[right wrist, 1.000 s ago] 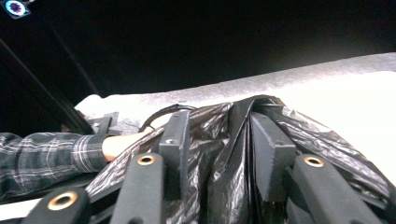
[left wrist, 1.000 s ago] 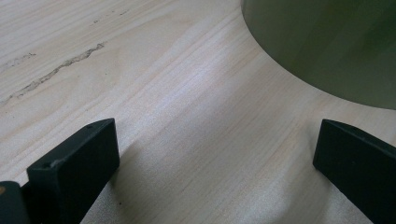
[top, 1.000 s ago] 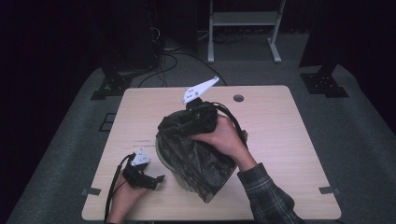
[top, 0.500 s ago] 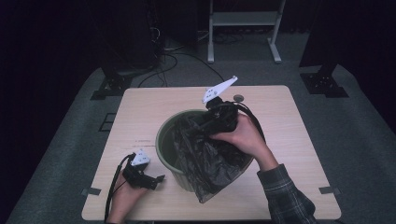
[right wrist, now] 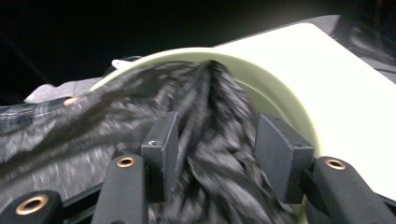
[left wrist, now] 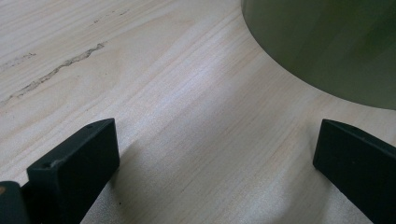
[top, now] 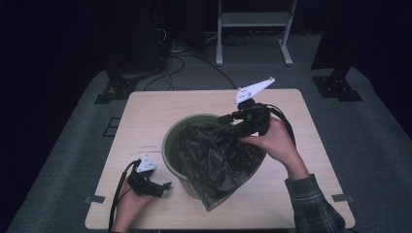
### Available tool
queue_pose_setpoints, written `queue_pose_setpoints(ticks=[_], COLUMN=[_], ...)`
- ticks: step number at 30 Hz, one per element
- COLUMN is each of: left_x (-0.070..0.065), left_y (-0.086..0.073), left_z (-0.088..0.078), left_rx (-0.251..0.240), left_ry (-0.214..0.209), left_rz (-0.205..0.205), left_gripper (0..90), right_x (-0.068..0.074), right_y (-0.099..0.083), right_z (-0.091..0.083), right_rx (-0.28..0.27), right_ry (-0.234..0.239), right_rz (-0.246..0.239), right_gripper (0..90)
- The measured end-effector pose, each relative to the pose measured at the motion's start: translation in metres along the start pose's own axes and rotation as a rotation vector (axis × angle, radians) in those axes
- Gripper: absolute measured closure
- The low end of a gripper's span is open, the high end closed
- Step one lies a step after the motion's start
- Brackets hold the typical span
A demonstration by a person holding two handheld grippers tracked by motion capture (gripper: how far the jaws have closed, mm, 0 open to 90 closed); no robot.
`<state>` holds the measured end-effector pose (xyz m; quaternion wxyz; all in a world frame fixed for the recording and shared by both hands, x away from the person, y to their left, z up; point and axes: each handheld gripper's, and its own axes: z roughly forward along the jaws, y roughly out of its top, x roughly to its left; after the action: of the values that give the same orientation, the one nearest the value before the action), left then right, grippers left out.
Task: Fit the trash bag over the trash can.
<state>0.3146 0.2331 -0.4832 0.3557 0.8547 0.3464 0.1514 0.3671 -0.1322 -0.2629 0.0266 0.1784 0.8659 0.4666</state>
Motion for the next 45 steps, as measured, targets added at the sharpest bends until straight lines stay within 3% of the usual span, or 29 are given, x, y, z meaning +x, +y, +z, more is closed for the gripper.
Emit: queue_pose_setpoints(ticks=[2, 6, 15, 17, 20, 22, 23, 24, 25, 28, 33, 35, 36, 37, 45], left_x=[0.000, 0.000, 0.000, 0.000, 0.000, 0.000, 0.000, 0.000, 0.000, 0.000, 0.000, 0.000, 0.000, 0.000, 0.000], left_y=[0.000, 0.000, 0.000, 0.000, 0.000, 0.000, 0.000, 0.000, 0.000, 0.000, 0.000, 0.000, 0.000, 0.000, 0.000], left_z=[0.000, 0.000, 0.000, 0.000, 0.000, 0.000, 0.000, 0.000, 0.000, 0.000, 0.000, 0.000, 0.000, 0.000, 0.000], left_rx=[0.000, 0.000, 0.000, 0.000, 0.000, 0.000, 0.000, 0.000, 0.000, 0.000, 0.000, -0.001, -0.001, 0.000, 0.000], left_ry=[0.000, 0.000, 0.001, 0.001, 0.001, 0.001, 0.002, 0.002, 0.002, 0.002, 0.002, 0.001, 0.001, 0.001, 0.001], left_rz=[0.000, 0.000, -0.002, -0.002, -0.002, -0.002, -0.003, -0.003, -0.003, -0.002, -0.002, -0.003, -0.003, -0.003, -0.003], left_gripper=[0.0, 0.0, 0.0, 0.0, 0.0, 0.0, 0.0, 0.0, 0.0, 0.0, 0.0, 0.0, 0.0, 0.0, 0.0], right_x=[-0.006, -0.009, -0.003, -0.003, -0.003, -0.003, -0.003, -0.003, -0.003, -0.003, -0.013, -0.027, -0.027, -0.037, -0.060], right_y=[-0.009, -0.021, -0.049, -0.060, -0.066, -0.069, -0.071, -0.072, -0.072, -0.069, -0.058, -0.046, -0.046, -0.038, -0.015], right_z=[-0.012, -0.023, -0.040, -0.048, -0.050, -0.048, -0.045, -0.044, -0.043, -0.041, -0.036, -0.028, -0.028, -0.021, 0.003], right_rx=[-0.006, -0.013, -0.022, -0.052, -0.055, -0.040, -0.025, -0.025, -0.026, -0.039, -0.067, -0.078, -0.078, -0.076, -0.061], right_ry=[-0.026, -0.034, -0.047, -0.034, -0.016, -0.006, 0.004, 0.010, 0.016, 0.000, -0.053, -0.100, -0.100, -0.117, -0.147], right_rz=[0.016, 0.035, 0.055, 0.089, 0.105, 0.119, 0.110, 0.102, 0.094, 0.067, 0.053, 0.055, 0.055, 0.065, 0.081], right_gripper=[48.6, 48.7, 49.1, 48.9, 50.2, 55.2, 68.6, 74.2, 81.2, 89.2, 89.7, 89.7, 89.7, 89.7, 89.7])
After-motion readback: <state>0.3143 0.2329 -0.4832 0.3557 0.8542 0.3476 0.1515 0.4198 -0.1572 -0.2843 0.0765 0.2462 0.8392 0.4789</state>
